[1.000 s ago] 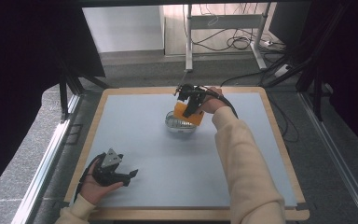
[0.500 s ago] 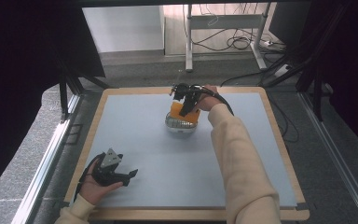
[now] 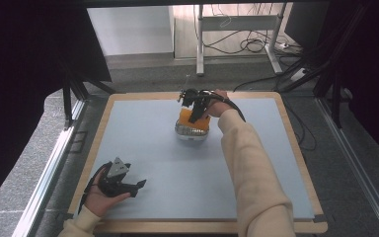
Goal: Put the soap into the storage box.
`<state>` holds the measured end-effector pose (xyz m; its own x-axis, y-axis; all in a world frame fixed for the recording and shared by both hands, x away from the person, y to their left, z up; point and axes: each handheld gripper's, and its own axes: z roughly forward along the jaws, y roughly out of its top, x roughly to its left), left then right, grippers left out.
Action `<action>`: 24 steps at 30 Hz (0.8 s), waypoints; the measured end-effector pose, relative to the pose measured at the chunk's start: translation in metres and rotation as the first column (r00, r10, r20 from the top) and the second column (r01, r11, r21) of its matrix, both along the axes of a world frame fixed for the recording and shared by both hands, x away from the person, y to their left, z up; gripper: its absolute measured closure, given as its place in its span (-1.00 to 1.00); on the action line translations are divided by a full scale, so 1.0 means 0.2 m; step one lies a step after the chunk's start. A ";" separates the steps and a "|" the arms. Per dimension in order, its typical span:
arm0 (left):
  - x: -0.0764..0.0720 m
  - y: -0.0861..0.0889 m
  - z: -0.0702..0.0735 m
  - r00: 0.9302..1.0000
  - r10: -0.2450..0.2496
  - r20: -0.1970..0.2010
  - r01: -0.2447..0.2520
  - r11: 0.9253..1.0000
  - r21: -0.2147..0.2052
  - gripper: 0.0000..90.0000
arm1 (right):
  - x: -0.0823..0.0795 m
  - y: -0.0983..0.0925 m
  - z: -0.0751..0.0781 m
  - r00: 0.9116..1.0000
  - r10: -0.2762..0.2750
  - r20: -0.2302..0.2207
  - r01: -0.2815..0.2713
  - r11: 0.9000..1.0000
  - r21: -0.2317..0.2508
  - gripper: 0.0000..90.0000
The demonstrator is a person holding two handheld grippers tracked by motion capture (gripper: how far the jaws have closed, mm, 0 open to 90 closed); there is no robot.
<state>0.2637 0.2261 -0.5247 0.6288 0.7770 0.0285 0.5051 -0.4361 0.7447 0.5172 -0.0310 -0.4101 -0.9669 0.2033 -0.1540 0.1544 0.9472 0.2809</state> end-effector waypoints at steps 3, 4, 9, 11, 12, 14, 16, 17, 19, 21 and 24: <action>0.00 0.00 0.00 1.000 -0.001 0.000 0.001 1.000 0.001 -0.62 | 0.00 0.00 -0.01 1.000 0.008 -0.003 -0.008 1.000 -0.006 0.37; 0.00 0.00 0.00 1.000 -0.001 0.001 0.001 1.000 0.001 -0.62 | 0.01 0.01 -0.02 1.000 0.019 -0.001 -0.019 1.000 -0.014 0.37; 0.00 0.00 0.00 1.000 -0.002 -0.001 0.002 1.000 -0.001 -0.62 | 0.02 0.03 -0.06 1.000 0.027 -0.006 -0.027 0.999 -0.032 0.37; 0.00 0.00 0.00 1.000 -0.009 -0.002 0.009 1.000 0.013 -0.62 | 0.02 0.04 -0.07 0.999 0.031 -0.010 -0.031 0.999 -0.038 0.37; 0.00 0.00 0.00 1.000 -0.008 -0.002 0.008 1.000 0.012 -0.62 | 0.02 0.04 -0.08 0.999 0.032 -0.010 -0.032 0.999 -0.043 0.37; 0.00 0.00 0.00 1.000 -0.008 -0.003 0.008 1.000 0.011 -0.62 | 0.02 0.04 -0.09 0.999 0.040 -0.012 -0.040 0.998 -0.045 0.37; 0.00 0.00 0.00 1.000 -0.008 -0.003 0.008 1.000 0.011 -0.62 | 0.02 0.05 -0.09 0.999 0.044 -0.008 -0.044 0.998 -0.042 0.37; 0.00 0.00 0.00 1.000 -0.009 -0.004 0.009 1.000 0.012 -0.62 | 0.02 0.05 -0.09 0.999 0.044 -0.008 -0.044 0.998 -0.042 0.37; 0.00 0.00 0.00 1.000 -0.010 -0.004 0.010 1.000 0.015 -0.62 | 0.03 0.06 -0.10 0.999 0.043 -0.002 -0.043 0.998 -0.036 0.37; 0.00 0.00 0.00 1.000 -0.010 -0.004 0.010 1.000 0.014 -0.62 | 0.03 0.06 -0.10 0.999 0.047 -0.010 -0.047 0.998 -0.037 0.36; 0.00 0.00 0.00 1.000 -0.012 -0.004 0.012 1.000 0.014 -0.62 | 0.03 0.06 -0.10 0.999 0.040 -0.001 -0.040 0.999 -0.025 0.35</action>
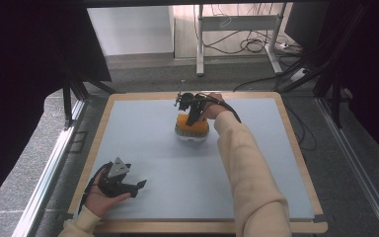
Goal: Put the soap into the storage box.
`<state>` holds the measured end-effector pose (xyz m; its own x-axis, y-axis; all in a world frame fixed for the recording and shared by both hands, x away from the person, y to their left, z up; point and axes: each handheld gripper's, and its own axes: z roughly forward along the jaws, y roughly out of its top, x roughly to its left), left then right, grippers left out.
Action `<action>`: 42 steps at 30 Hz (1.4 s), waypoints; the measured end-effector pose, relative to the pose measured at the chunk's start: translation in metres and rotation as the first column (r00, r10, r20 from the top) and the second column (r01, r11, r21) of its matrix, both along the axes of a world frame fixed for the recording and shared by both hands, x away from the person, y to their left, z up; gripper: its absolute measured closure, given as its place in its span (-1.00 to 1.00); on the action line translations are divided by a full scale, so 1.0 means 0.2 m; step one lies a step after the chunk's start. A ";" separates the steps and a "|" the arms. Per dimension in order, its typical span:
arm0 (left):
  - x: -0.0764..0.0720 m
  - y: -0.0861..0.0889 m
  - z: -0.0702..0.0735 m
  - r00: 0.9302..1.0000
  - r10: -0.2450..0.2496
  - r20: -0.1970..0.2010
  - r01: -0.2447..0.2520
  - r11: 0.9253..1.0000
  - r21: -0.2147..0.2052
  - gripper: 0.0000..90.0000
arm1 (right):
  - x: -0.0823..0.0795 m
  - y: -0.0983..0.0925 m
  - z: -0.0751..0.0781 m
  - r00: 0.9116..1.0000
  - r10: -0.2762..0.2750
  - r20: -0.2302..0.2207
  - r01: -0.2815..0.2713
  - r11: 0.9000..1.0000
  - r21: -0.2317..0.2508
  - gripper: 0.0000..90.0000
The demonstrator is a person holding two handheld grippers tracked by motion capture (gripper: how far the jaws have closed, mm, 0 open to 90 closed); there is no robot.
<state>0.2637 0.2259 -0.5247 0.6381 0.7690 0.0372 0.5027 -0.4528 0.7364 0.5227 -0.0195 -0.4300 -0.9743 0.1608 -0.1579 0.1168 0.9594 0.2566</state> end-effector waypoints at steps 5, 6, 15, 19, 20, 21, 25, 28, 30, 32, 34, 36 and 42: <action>0.00 0.00 0.00 1.000 -0.002 -0.001 0.002 1.000 0.002 -0.62 | 0.00 -0.02 0.02 0.998 -0.053 0.039 0.052 0.998 0.033 0.00; 0.00 0.00 0.00 1.000 -0.003 -0.001 0.003 1.000 0.003 -0.62 | 0.00 -0.02 0.02 0.996 -0.080 0.043 0.079 0.996 0.037 -0.10; 0.00 -0.01 0.00 1.000 -0.002 -0.004 0.002 1.000 0.001 -0.63 | -0.01 -0.08 0.06 0.973 -0.214 0.086 0.199 0.967 0.159 -0.41; 0.00 -0.01 0.00 1.000 -0.001 -0.002 0.001 1.000 0.001 -0.63 | -0.03 -0.12 0.09 0.966 -0.244 0.083 0.223 0.953 0.204 -0.44; 0.00 -0.01 0.00 1.000 -0.002 -0.001 0.002 1.000 0.001 -0.63 | -0.05 -0.13 0.10 0.963 -0.256 0.081 0.233 0.947 0.222 -0.44; 0.00 0.00 0.00 1.000 -0.002 0.000 0.002 1.000 0.003 -0.63 | -0.07 -0.17 0.11 0.957 -0.280 0.069 0.254 0.932 0.258 -0.44; 0.00 0.00 0.00 1.000 0.004 0.002 -0.004 1.000 -0.002 -0.63 | -0.12 -0.24 0.11 0.946 -0.316 0.067 0.283 0.911 0.300 -0.43; 0.00 0.00 0.00 1.000 0.007 0.003 -0.007 1.000 -0.004 -0.63 | -0.18 -0.33 0.11 0.926 -0.372 0.061 0.331 0.881 0.338 -0.41; 0.00 0.00 0.00 1.000 0.011 0.003 -0.011 1.000 -0.009 -0.63 | -0.21 -0.38 0.11 0.922 -0.383 0.045 0.343 0.867 0.363 -0.41; 0.00 0.00 0.00 1.000 0.010 0.004 -0.010 1.000 -0.008 -0.63 | -0.26 -0.42 0.11 0.918 -0.395 0.038 0.352 0.855 0.381 -0.41; 0.00 0.00 0.00 1.000 0.015 0.004 -0.015 1.000 -0.012 -0.63 | -0.30 -0.46 0.11 0.917 -0.398 0.028 0.354 0.844 0.403 -0.41; 0.00 0.00 0.00 1.000 0.013 0.004 -0.013 1.000 -0.007 -0.63 | -0.34 -0.50 0.10 0.914 -0.406 0.027 0.358 0.834 0.420 -0.42; 0.00 -0.01 0.00 1.000 0.014 0.006 -0.014 1.000 -0.012 -0.63 | -0.54 -0.61 0.05 0.907 -0.421 0.010 0.358 0.784 0.506 -0.41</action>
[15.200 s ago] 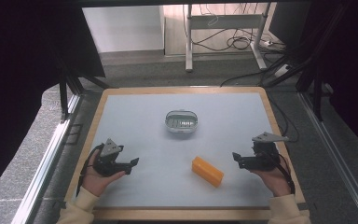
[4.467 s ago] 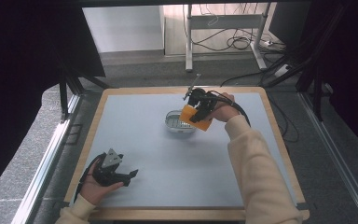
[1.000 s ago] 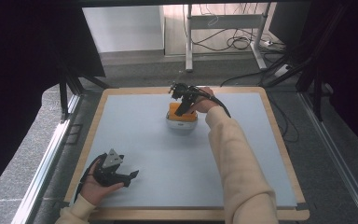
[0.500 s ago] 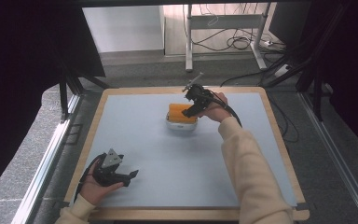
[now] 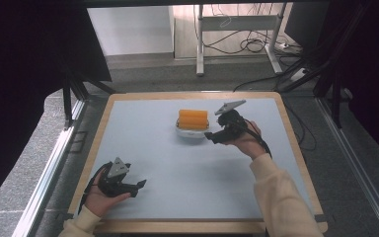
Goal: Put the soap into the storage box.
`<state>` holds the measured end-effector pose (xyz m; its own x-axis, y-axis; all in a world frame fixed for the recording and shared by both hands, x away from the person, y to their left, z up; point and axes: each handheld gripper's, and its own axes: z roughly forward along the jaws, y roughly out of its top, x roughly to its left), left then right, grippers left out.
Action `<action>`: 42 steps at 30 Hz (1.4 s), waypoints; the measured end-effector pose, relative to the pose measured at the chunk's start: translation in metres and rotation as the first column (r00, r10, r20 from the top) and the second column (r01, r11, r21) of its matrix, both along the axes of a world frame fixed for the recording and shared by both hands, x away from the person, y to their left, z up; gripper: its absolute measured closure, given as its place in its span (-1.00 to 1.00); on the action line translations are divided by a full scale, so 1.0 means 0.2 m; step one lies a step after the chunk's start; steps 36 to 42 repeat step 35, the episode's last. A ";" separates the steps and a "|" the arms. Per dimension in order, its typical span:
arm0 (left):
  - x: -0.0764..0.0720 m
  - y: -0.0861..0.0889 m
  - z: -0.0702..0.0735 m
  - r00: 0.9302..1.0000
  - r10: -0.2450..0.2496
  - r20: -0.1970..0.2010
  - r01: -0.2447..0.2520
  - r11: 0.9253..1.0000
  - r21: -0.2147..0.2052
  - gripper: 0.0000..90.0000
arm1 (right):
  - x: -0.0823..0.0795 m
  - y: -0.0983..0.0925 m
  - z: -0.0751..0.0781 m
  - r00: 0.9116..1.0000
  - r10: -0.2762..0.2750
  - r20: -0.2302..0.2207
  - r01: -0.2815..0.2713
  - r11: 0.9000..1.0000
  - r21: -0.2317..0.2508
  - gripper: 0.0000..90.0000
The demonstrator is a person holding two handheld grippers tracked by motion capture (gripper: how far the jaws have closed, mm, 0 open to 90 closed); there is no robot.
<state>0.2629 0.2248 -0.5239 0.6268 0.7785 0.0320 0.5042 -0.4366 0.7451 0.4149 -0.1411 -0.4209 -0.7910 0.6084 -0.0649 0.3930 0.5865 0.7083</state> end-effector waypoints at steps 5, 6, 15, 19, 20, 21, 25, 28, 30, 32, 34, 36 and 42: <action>0.01 0.00 0.00 1.000 0.005 -0.006 -0.005 1.000 -0.003 -0.63 | -0.15 -0.11 -0.04 0.999 -0.038 0.019 0.037 0.998 0.056 -0.41; 0.01 0.00 0.00 1.000 0.005 -0.006 -0.005 1.000 -0.004 -0.63 | -0.18 -0.14 -0.05 0.999 -0.046 0.017 0.045 0.996 0.071 -0.41; 0.01 0.00 0.00 1.000 0.010 -0.004 -0.010 1.000 0.002 -0.63 | -0.36 -0.32 -0.14 0.995 -0.099 0.023 0.097 0.992 0.076 -0.44; 0.01 0.01 0.00 1.000 0.007 -0.001 -0.007 1.000 0.002 -0.63 | -0.43 -0.38 -0.21 0.992 -0.129 0.013 0.127 0.987 0.098 -0.44; 0.01 0.01 0.00 1.000 0.008 -0.001 -0.008 1.000 0.002 -0.63 | -0.45 -0.39 -0.25 0.991 -0.137 -0.002 0.137 0.985 0.102 -0.44; 0.01 0.01 0.00 1.000 0.008 0.000 -0.008 1.000 0.002 -0.63 | -0.45 -0.40 -0.28 0.990 -0.140 -0.013 0.140 0.986 0.090 -0.44; 0.01 0.00 0.00 1.000 0.005 0.003 -0.005 1.000 0.006 -0.63 | -0.46 -0.41 -0.34 0.988 -0.154 -0.028 0.156 0.986 0.064 -0.45; 0.01 0.00 0.00 1.000 0.006 0.003 -0.007 1.000 0.008 -0.63 | -0.46 -0.41 -0.34 0.987 -0.160 0.005 0.159 0.983 0.088 -0.45; 0.02 0.00 0.00 1.000 0.007 0.001 -0.007 1.000 0.003 -0.63 | -0.47 -0.41 -0.35 0.986 -0.163 0.021 0.160 0.983 0.092 -0.45; 0.02 0.00 0.01 1.000 0.004 0.003 -0.004 1.000 0.010 -0.63 | -0.47 -0.40 -0.36 0.986 -0.165 0.036 0.162 0.983 0.087 -0.45; 0.02 0.00 0.01 1.000 0.007 0.003 -0.007 1.000 0.005 -0.63 | -0.47 -0.40 -0.37 0.985 -0.165 0.047 0.160 0.982 0.097 -0.45; 0.02 0.00 0.01 1.000 0.009 0.003 -0.009 1.000 0.005 -0.63 | -0.47 -0.40 -0.37 0.986 -0.161 0.053 0.155 0.983 0.097 -0.46; 0.02 0.00 0.01 1.000 0.009 0.003 -0.009 1.000 0.005 -0.63 | -0.47 -0.40 -0.37 0.986 -0.161 0.053 0.155 0.983 0.097 -0.46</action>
